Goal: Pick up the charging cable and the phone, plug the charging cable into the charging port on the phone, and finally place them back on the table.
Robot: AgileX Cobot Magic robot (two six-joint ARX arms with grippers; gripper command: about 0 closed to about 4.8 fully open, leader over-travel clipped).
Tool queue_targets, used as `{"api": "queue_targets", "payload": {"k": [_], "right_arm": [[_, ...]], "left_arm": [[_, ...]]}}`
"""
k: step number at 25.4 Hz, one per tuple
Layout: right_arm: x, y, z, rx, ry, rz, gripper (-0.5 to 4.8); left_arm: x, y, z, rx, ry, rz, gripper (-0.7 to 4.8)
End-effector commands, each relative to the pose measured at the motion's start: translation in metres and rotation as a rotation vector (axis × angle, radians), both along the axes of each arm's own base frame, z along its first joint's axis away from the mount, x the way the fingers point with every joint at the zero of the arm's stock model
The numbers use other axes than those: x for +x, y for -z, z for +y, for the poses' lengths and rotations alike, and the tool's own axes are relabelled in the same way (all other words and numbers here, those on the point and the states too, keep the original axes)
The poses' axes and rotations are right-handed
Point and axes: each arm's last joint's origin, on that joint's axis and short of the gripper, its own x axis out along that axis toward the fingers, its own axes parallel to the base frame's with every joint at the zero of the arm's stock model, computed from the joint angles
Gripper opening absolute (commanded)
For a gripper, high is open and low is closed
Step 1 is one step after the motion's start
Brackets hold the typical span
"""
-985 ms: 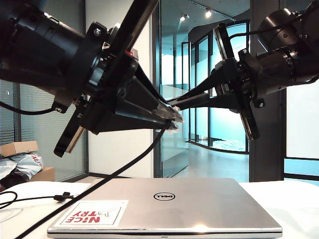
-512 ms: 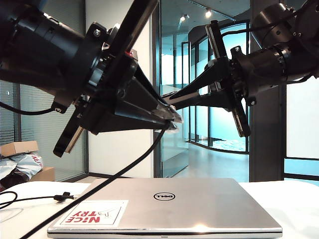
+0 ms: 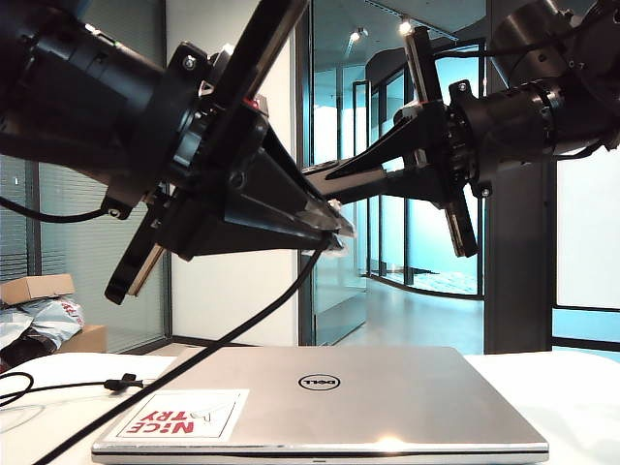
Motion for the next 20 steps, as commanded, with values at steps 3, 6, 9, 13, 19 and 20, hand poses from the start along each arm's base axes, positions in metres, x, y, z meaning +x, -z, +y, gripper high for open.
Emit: {"api": "queue_targets", "payload": {"k": [3, 6, 9, 13, 19, 20], "right_arm": [[0.0008, -0.0062, -0.0005, 0.032, -0.035, -0.033, -0.06], [0.0028, -0.0058, -0.0061, 0.032, -0.020, -0.022, -0.06], [0.0025, -0.0051, -0.0064, 0.029, -0.020, -0.012, -0.06], [0.0019, -0.0049, -0.0054, 0.028, -0.024, -0.009, -0.06], [0.0017, -0.0048, -0.0050, 0.028, -0.024, -0.009, -0.06], [0.0013, -0.0048, -0.0040, 0.028, -0.028, -0.009, -0.06]], "left_arm": [[0.0016, -0.0032, -0.0002, -0.018, -0.013, -0.020, -0.06], [0.0016, -0.0032, -0.0002, -0.018, -0.013, -0.020, -0.06], [0.0016, -0.0032, -0.0002, -0.017, -0.013, -0.020, -0.06], [0.0016, -0.0032, -0.0002, -0.018, -0.013, -0.020, -0.06], [0.0016, -0.0032, -0.0002, -0.017, -0.013, -0.020, -0.06], [0.0017, -0.0033, -0.0001, -0.018, -0.013, -0.021, -0.06]]}}
